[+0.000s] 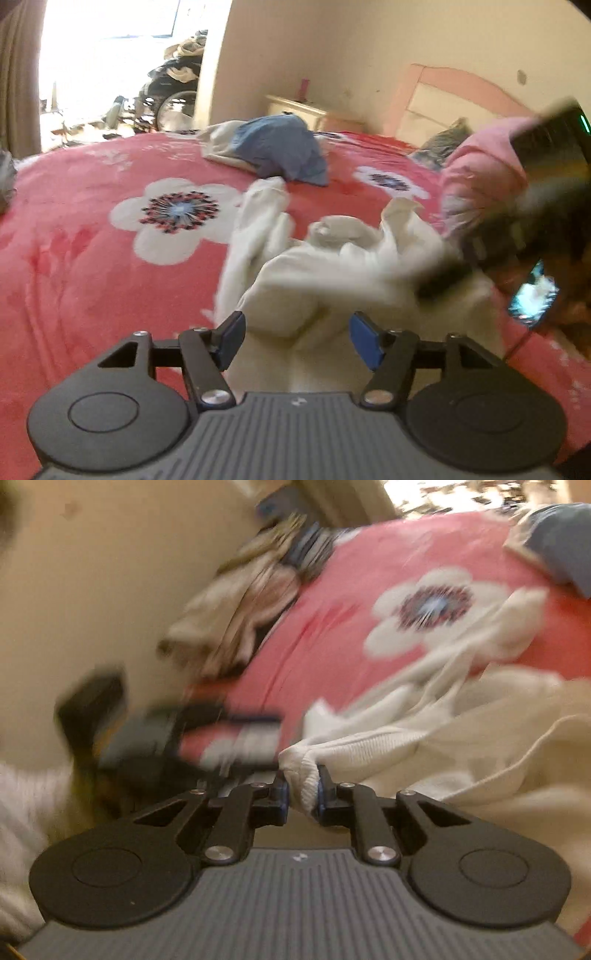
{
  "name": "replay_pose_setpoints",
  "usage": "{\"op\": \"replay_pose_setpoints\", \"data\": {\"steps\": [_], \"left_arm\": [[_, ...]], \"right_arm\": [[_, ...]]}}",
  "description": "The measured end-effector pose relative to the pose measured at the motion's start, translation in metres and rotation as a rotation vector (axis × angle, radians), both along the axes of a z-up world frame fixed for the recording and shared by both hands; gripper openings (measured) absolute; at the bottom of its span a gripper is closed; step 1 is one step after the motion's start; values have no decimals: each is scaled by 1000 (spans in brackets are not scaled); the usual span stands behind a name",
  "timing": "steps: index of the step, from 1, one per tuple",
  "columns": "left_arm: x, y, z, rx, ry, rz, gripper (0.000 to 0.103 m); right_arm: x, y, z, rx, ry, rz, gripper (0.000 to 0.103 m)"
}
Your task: Fold clothes
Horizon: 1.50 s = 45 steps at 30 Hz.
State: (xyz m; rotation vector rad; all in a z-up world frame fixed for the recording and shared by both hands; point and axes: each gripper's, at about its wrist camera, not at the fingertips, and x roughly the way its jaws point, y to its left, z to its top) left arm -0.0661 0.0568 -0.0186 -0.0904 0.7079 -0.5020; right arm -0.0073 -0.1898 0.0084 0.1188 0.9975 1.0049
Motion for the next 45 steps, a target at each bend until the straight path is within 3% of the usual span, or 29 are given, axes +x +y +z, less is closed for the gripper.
{"op": "replay_pose_setpoints", "data": {"steps": [4, 6, 10, 13, 16, 19, 22, 26, 28, 30, 33, 35, 37, 38, 41, 45], "left_arm": [[-10, 11, 5, -133, 67, 40, 64], [-13, 9, 7, -157, 88, 51, 64], [-8, -14, 2, -84, 89, 23, 64], [-4, -31, -12, 1, 119, 19, 60], [-6, -33, -22, 53, 143, 44, 57], [-18, -19, -16, -1, 155, 63, 58], [-34, -4, -5, -65, 176, 85, 61], [-49, -4, -9, -202, 319, 40, 63], [-52, -14, -21, -231, 377, 30, 63], [-52, -24, -35, -235, 424, 38, 62], [-48, -36, -52, -260, 485, 51, 55], [-45, -43, -58, -268, 504, 53, 45], [-42, -48, -61, -267, 514, 57, 18], [-41, -49, -61, -269, 518, 59, 12], [-39, -47, -55, -276, 496, 69, 8], [-32, -26, -21, -323, 381, 126, 7]], "right_arm": [[-52, 11, -20, -96, -1, 139, 12], [-71, 22, -39, -158, 12, 217, 12], [-97, 39, -60, -280, 5, 295, 16], [-100, 31, -41, -259, -11, 251, 22], [-96, -2, -3, -163, -52, 155, 34], [-80, -43, 27, -87, -107, -25, 59], [-50, -78, 39, -56, -118, -251, 69], [-7, -109, 18, -72, 48, -529, 70], [10, -118, -3, -49, 187, -633, 70], [14, -124, -17, 19, 282, -669, 70], [14, -109, -18, 8, 284, -625, 64], [11, -103, -16, -36, 247, -600, 40], [9, -106, -16, -46, 233, -592, 24], [11, -107, -18, -33, 231, -597, 16], [4, -112, -13, 0, 187, -597, 9], [-5, -127, 10, 145, 113, -602, 7]]}}
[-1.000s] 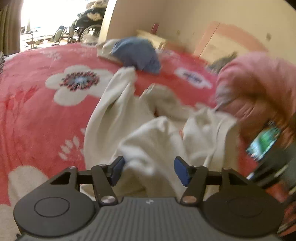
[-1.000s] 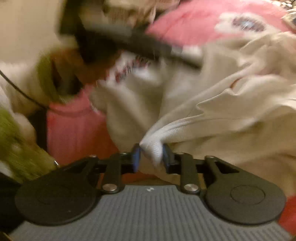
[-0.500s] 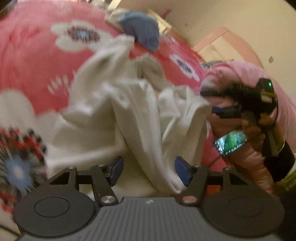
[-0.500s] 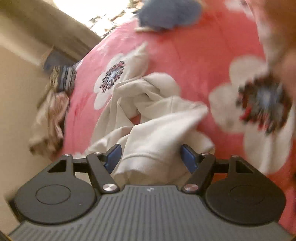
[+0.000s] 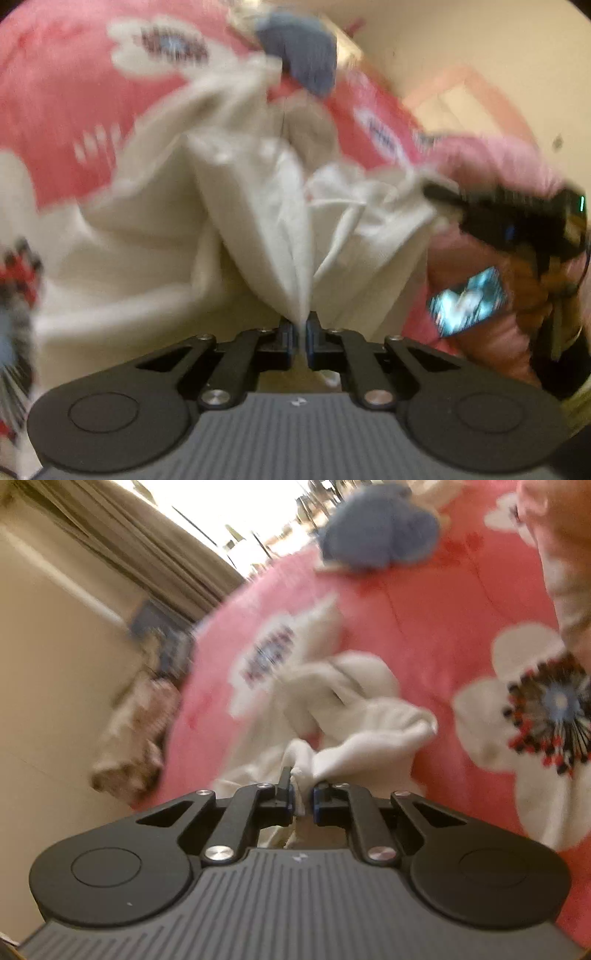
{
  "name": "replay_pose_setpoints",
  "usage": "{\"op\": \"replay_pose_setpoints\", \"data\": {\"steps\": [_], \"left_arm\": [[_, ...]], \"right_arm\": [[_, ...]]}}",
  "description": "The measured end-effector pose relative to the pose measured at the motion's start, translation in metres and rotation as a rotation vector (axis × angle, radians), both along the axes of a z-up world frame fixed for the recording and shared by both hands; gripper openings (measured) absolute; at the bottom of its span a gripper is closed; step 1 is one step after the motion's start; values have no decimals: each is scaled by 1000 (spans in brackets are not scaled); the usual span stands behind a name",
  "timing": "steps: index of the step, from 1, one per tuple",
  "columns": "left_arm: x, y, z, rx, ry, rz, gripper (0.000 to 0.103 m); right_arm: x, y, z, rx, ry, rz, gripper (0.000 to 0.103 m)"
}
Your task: Fold clothes
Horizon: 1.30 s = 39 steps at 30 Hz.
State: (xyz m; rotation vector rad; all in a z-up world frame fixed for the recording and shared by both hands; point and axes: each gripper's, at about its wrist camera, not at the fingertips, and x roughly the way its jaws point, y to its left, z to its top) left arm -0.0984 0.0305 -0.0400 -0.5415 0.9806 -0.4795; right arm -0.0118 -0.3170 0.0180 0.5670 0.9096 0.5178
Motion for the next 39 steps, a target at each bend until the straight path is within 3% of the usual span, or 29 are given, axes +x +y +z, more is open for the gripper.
{"op": "replay_pose_setpoints", "data": {"steps": [6, 13, 18, 21, 24, 27, 30, 36, 39], "left_arm": [[65, 33, 96, -59, -255, 98, 7], [135, 8, 228, -158, -506, 55, 7], [142, -27, 304, -231, -671, -17, 7], [136, -38, 324, -262, -708, -68, 7], [128, -46, 320, -241, -711, -119, 8], [121, -50, 292, -180, -629, -147, 8], [115, -43, 251, -79, -501, -155, 8], [124, 5, 127, 214, -167, -9, 10], [130, 35, 67, 364, -35, 37, 22]], "right_arm": [[10, -7, 42, 186, -170, -6, 7], [9, -33, 121, 424, -517, -30, 7], [-31, -52, 196, 429, -779, 15, 8], [-64, -46, 225, 384, -898, 99, 8], [-83, -28, 229, 338, -921, 211, 8], [-89, -3, 212, 290, -869, 310, 8], [-79, 29, 174, 255, -721, 398, 8], [-22, 91, 68, 276, -365, 476, 8], [7, 127, 15, 266, -241, 455, 11]]}}
